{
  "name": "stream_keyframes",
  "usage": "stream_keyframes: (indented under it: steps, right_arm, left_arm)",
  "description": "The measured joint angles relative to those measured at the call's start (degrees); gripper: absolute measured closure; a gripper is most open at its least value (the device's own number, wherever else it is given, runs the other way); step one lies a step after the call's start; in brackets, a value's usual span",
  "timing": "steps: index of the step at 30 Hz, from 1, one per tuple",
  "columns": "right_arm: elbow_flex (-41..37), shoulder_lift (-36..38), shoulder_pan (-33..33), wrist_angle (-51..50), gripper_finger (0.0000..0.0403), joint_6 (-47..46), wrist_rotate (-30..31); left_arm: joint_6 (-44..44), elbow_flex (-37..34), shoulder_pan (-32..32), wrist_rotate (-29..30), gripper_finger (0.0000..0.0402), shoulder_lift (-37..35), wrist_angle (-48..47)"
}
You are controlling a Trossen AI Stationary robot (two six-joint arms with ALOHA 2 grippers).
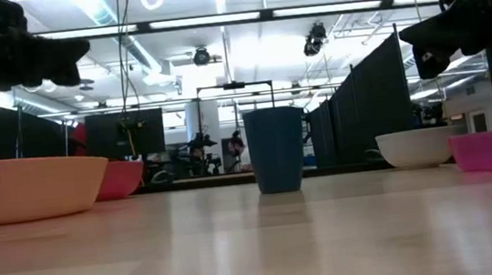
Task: Nest bowls inside each other
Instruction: Stack the orange bowl on top of the light orange bowl
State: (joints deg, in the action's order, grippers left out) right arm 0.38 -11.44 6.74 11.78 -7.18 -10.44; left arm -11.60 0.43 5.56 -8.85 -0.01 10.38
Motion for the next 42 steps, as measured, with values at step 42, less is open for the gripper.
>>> stream_keyframes:
  steps: [42]
  right_arm:
    - [-0.02,-0.01,0.01,7.51,0.0403,-4.27,2.31]
  left_arm:
    - [29.31,0.01,0.0,2.65,0.0398,-0.01,28.51]
